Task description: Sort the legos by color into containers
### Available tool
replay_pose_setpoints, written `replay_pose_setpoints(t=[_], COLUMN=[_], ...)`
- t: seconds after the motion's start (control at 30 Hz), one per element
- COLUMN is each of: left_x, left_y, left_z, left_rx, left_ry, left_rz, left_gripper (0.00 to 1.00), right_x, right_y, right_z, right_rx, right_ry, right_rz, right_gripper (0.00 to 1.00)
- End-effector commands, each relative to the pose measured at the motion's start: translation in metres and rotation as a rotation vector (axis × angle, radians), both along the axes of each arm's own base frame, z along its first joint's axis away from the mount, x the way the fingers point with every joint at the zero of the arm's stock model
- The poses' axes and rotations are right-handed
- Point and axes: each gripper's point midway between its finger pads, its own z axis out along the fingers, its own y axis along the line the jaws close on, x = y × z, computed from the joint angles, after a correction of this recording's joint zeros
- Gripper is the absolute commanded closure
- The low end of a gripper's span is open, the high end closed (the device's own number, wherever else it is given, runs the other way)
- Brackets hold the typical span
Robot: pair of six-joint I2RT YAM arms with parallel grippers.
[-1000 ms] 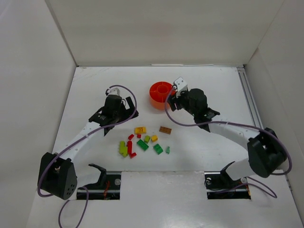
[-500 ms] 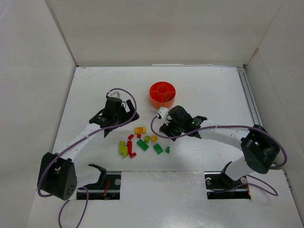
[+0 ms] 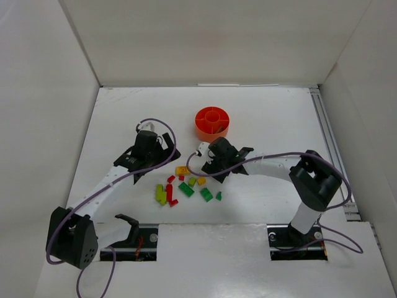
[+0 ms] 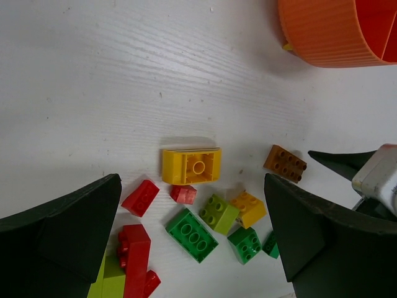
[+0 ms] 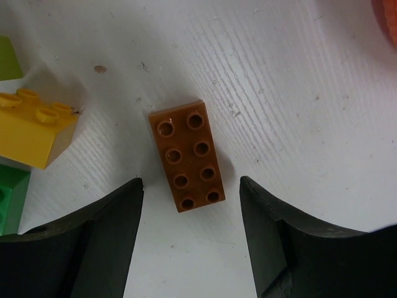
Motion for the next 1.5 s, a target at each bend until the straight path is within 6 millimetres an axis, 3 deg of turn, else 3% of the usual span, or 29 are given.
replay_pose_setpoints(t=[0.0,0.23,0.3,0.33,0.43,0.57,0.63,0.77,0.8,0.9,0.93,1.0,1.07,1.23,1.27,1.47], left_x=[-0.001,-0.001,-0.003,-0.003,-0.003,-0.003,-0.003,-0.003,-0.003,-0.001,-0.001,0.001,0.001,0.005,0.005,0.01], left_y=[0.003,0.003,0.004,0.004,0.004,0.004,0.004,0.004,0.004,0.003,0.003,0.004,0.005,0.004,0.005,0.003], left_z=[0.005,0.01,0.007,0.007,0.007,0.009,0.009,0.012,0.012,0.014,0.014,0.018,0.015,0.019,0.019,0.027], left_rx=[0.002,-0.005,-0.002,-0.002,-0.002,-0.005,-0.005,-0.009,-0.009,-0.013,-0.013,-0.015,-0.01,-0.015,-0.007,-0.009], left_ry=[-0.019,-0.038,-0.029,-0.029,-0.029,-0.038,-0.038,-0.046,-0.046,-0.056,-0.056,-0.075,-0.078,-0.11,-0.113,-0.134], left_rz=[0.016,0.016,0.016,0.016,0.016,0.016,0.016,0.017,0.017,0.017,0.017,0.023,0.03,0.024,0.017,0.011], left_gripper=[0.01,0.01,0.01,0.01,0.01,0.01,0.01,0.01,0.01,0.01,0.01,0.01,0.01,0.01,0.01,0.01], right_x=[0.012,0.016,0.015,0.017,0.02,0.025,0.025,0.028,0.029,0.049,0.056,0.071,0.084,0.11,0.114,0.124], right_y=[0.017,0.021,0.023,0.025,0.025,0.027,0.028,0.031,0.032,0.016,0.013,-0.001,-0.003,-0.009,-0.002,0.01], right_z=[0.008,0.0,0.0,0.003,0.004,0.037,0.051,0.105,0.128,0.16,0.179,0.19,0.215,0.222,0.228,0.221], right_rx=[0.034,0.037,0.042,0.05,0.057,0.117,0.153,0.264,0.315,0.381,0.432,0.47,0.541,0.615,0.64,0.696], right_ry=[-0.042,-0.045,-0.04,-0.047,-0.055,-0.111,-0.134,-0.228,-0.272,-0.349,-0.391,-0.44,-0.524,-0.61,-0.639,-0.667], right_rz=[0.015,0.015,0.02,0.02,-0.007,-0.036,-0.043,-0.043,-0.043,-0.101,-0.125,-0.166,-0.173,-0.197,-0.168,-0.125], right_gripper=[0.32,0.36,0.44,0.55,0.63,0.76,0.76,0.79,0.79,0.79,0.79,0.79,0.79,0.8,0.8,0.79])
